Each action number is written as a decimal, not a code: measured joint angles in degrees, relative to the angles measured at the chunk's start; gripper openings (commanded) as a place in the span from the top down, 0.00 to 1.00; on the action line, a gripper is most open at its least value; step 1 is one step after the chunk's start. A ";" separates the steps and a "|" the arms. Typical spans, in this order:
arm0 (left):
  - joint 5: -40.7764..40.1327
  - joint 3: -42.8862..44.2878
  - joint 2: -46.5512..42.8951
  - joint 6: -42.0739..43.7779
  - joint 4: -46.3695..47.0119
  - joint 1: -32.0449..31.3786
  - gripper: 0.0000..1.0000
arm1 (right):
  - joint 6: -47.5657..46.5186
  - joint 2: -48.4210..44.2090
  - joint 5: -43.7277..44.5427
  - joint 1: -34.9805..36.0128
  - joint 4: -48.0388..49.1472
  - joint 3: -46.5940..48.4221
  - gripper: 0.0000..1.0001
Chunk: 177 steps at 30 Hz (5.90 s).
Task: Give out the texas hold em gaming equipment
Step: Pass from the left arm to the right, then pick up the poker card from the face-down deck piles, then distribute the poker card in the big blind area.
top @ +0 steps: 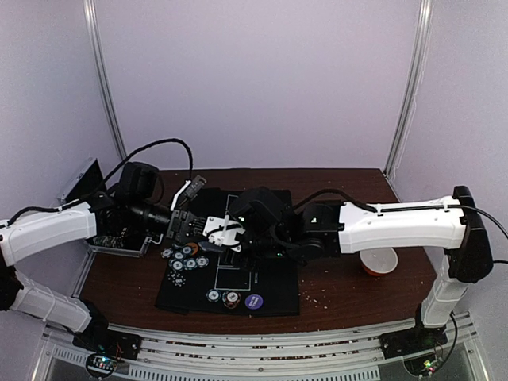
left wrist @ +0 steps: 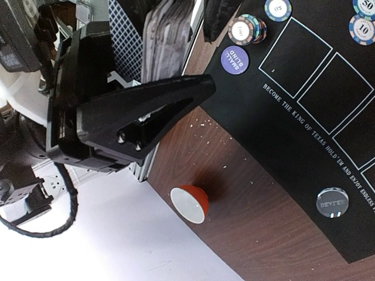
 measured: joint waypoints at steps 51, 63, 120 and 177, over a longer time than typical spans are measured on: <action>-9.90 9.14 -1.46 9.01 -17.86 0.61 0.73 | 0.00 0.04 0.39 -0.61 -1.81 0.00 0.51; -8.57 9.14 -2.29 9.46 -17.88 0.61 1.00 | 0.00 0.68 0.39 -1.07 -1.90 0.00 0.52; -45.90 18.91 -0.63 17.25 -38.51 3.63 1.00 | 4.11 -6.62 -0.70 -7.02 -0.57 -9.20 0.52; -38.58 22.82 30.03 7.82 -6.01 21.38 0.27 | 5.60 -8.41 -2.45 -8.04 -0.55 -12.39 0.51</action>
